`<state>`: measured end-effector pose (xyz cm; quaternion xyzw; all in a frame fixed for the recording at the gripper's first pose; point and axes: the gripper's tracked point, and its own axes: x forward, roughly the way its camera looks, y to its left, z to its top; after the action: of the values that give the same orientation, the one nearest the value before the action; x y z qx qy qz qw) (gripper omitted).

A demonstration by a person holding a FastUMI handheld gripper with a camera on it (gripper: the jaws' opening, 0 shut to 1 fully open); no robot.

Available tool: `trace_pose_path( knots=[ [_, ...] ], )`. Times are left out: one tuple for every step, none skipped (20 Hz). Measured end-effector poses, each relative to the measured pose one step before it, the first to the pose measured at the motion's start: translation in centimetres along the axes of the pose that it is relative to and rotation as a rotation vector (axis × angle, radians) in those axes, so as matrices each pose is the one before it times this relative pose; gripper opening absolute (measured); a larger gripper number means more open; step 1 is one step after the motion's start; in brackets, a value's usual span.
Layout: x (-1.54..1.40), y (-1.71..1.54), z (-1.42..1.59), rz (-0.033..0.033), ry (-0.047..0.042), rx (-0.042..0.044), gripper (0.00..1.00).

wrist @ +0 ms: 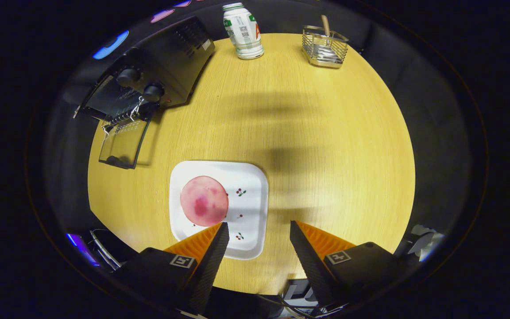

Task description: Open the toaster oven, put the food inside, and close the toaster oven door.

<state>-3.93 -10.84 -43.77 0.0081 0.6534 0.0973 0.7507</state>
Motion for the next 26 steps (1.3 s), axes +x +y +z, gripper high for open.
trace_pose_path(
  knots=[
    [0.586, 0.186, 0.199, 0.00619, 0.01022, -0.00509, 0.92],
    [0.666, -0.130, 0.137, -0.00845, 0.01181, -0.00659, 0.78],
    [0.806, -0.265, -0.124, -0.00997, 0.01631, -0.00749, 0.67],
    [0.531, -0.217, -0.255, -0.01193, 0.02037, -0.00606, 0.61],
    [0.635, -0.183, -0.419, -0.00945, 0.01769, 0.00199, 0.61],
    [0.100, -0.196, 0.280, -0.00684, 0.00682, 0.01674, 0.48],
    [-1.168, 0.145, 0.577, 0.01734, -0.00635, 0.03775, 0.34],
    [1.374, -0.096, -0.251, 0.01250, -0.00131, 0.01540, 0.21],
    [0.121, 0.254, -0.103, 0.03002, -0.00506, -0.00787, 0.21],
    [-0.814, 0.125, -0.103, 0.02215, 0.01410, 0.01237, 0.15],
    [0.389, 0.166, -0.324, 0.02897, 0.00654, 0.01615, 0.09],
    [-0.062, 0.355, -0.105, 0.04516, 0.00430, 0.03141, 0.09],
    [0.312, 0.212, -0.335, 0.04122, 0.00374, 0.01691, 0.06],
    [0.017, 0.187, -0.026, 0.03983, -0.00936, -0.00466, 0.06],
    [0.091, 0.300, -0.045, 0.03939, -0.01225, -0.00774, 0.05],
    [0.017, 0.382, 0.036, 0.04107, -0.01545, 0.00197, 0.05],
    [-0.246, 0.408, -0.077, 0.03737, -0.01893, 0.01484, 0.05],
    [-0.263, 0.520, -0.203, 0.03332, -0.01293, 0.02124, 0.05],
    [-0.328, 0.431, -0.307, 0.02392, -0.01032, 0.01991, 0.05],
    [-0.238, 0.273, -0.436, 0.01684, -0.00608, 0.01679, 0.05],
    [-0.141, 0.485, -0.367, 0.01609, -0.00583, 0.01034, 0.05],
    [-0.092, 0.470, -0.308, 0.01744, -0.00540, 0.00851, 0.05],
    [-0.057, 0.659, -0.228, 0.02107, -0.00813, 0.01276, 0.05],
    [0.008, 0.661, -0.189, 0.02200, -0.00770, 0.01756, 0.05],
    [-0.114, 0.809, -0.146, 0.02646, -0.00996, 0.02187, 0.05],
    [-0.122, 0.912, -0.326, 0.02583, -0.01047, 0.02462, 0.06]
  ],
)
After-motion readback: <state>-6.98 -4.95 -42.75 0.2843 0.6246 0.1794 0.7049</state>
